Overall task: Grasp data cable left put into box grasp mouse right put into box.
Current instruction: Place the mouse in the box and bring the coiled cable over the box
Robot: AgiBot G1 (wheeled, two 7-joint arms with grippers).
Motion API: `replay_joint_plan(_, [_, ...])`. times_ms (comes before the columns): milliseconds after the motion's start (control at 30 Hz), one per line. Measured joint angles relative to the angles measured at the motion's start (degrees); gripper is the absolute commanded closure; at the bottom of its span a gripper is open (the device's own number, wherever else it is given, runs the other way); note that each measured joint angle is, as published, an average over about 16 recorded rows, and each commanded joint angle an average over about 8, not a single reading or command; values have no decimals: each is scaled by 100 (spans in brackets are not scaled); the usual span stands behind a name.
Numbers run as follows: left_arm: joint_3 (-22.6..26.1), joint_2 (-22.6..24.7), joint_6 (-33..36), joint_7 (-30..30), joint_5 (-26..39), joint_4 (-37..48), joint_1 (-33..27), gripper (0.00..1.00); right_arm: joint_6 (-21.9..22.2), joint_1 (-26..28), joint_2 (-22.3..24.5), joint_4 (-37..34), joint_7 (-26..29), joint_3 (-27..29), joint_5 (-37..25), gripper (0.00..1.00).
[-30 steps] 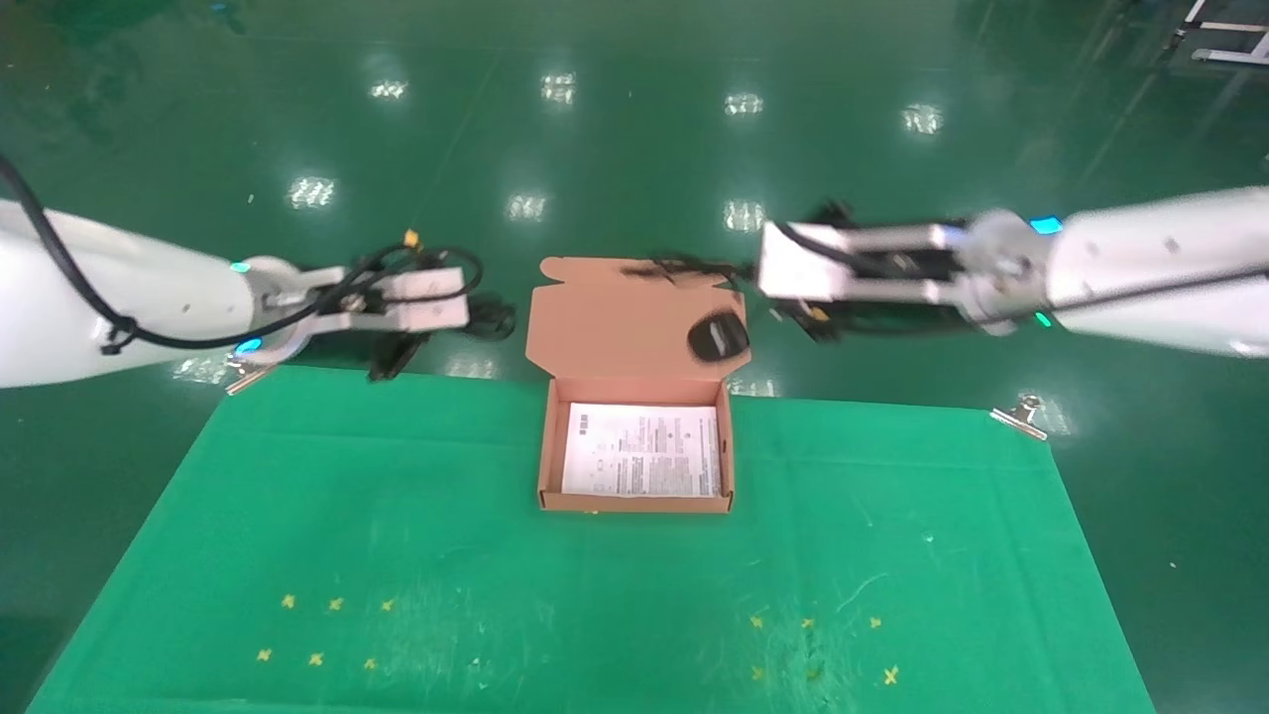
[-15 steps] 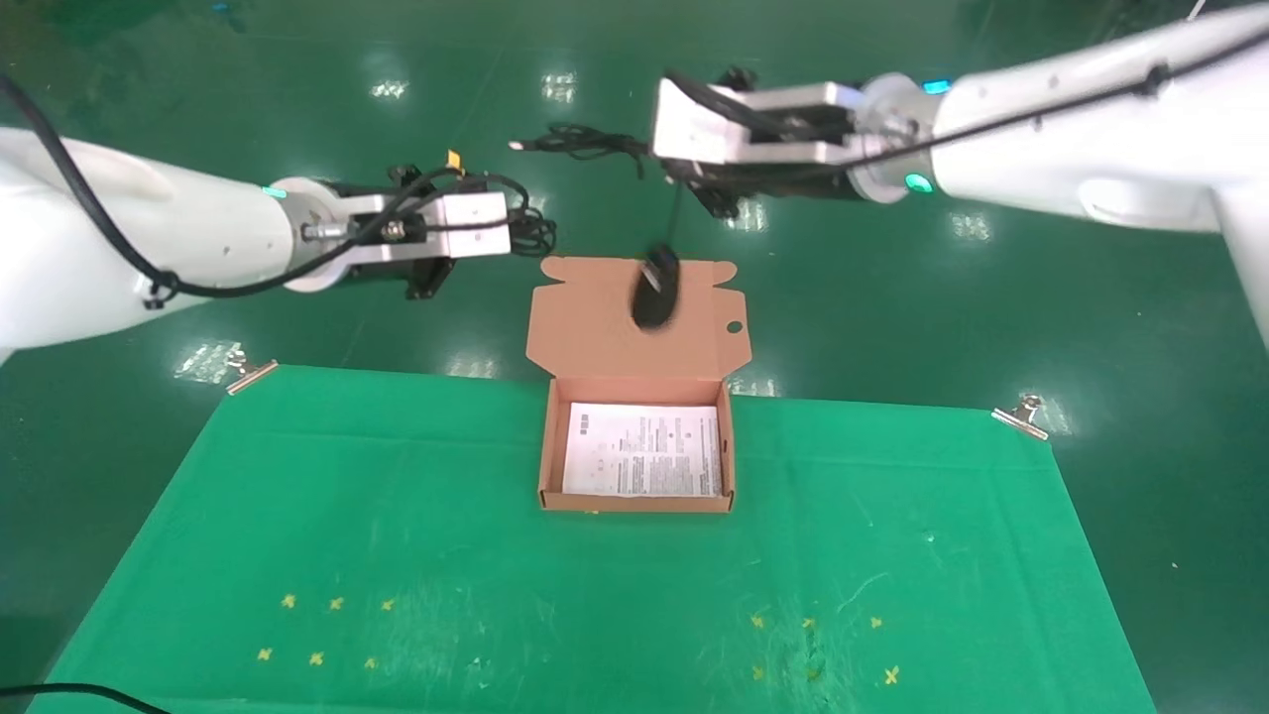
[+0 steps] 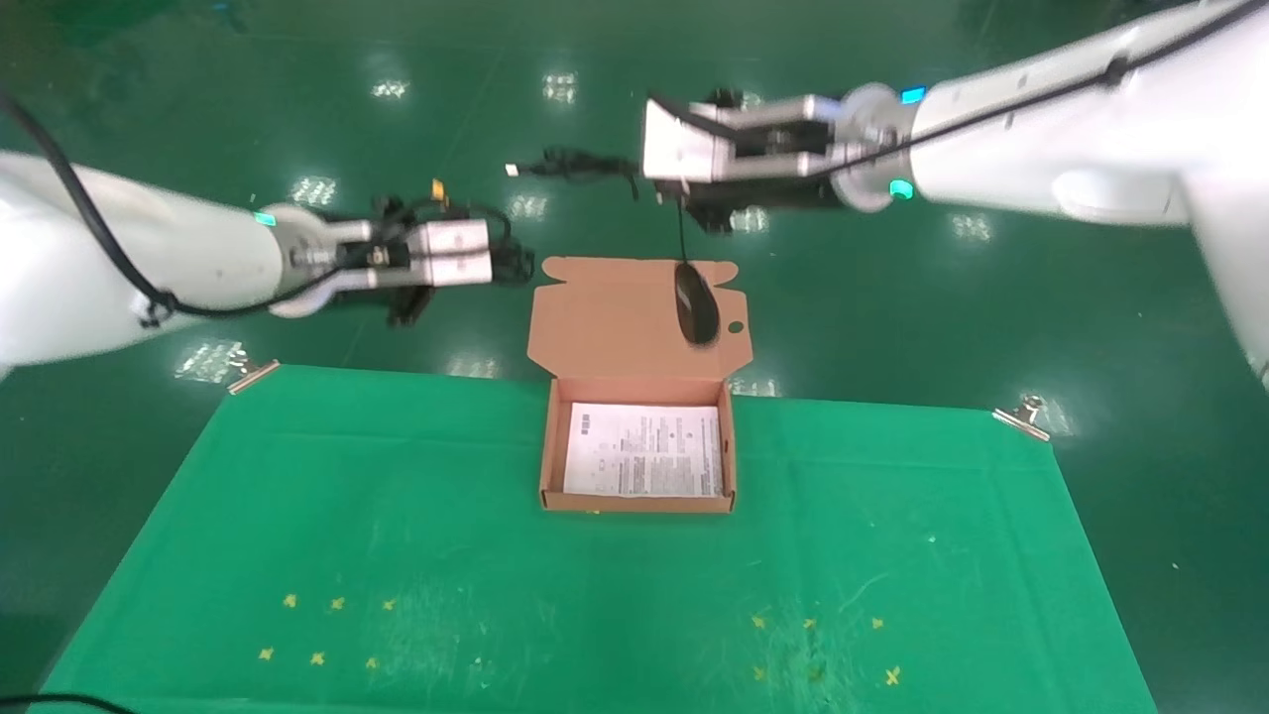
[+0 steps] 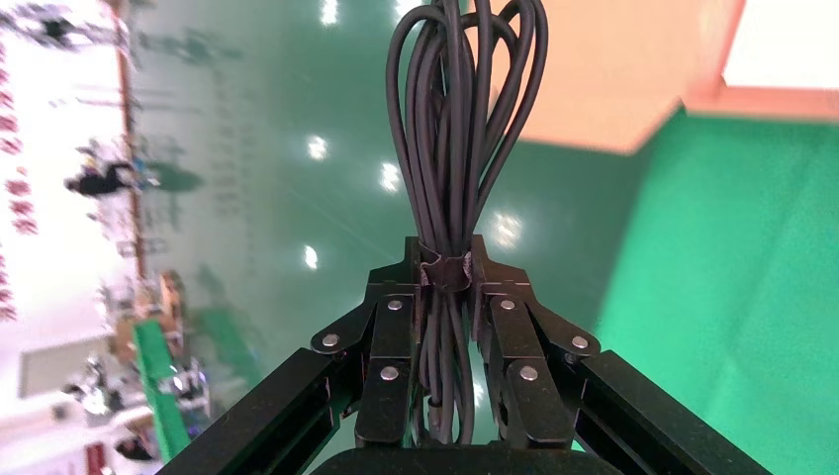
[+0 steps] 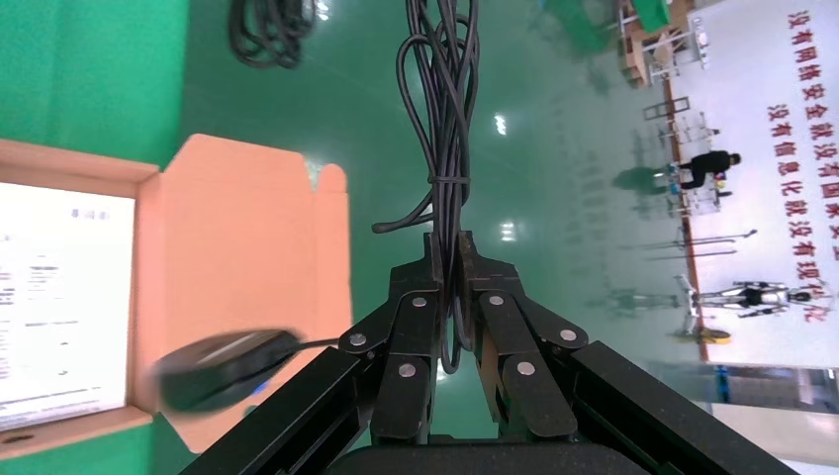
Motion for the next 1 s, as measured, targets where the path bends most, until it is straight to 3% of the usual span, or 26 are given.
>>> replay_joint_plan(567, [118, -248, 456, -432, 419, 1, 184, 100, 27, -570, -205, -200, 93, -336, -55, 100])
replay_joint_plan(1000, [131, -294, 559, -615, 575, -133, 220, 100, 160, -971, -309, -125, 342, -905, 452, 100])
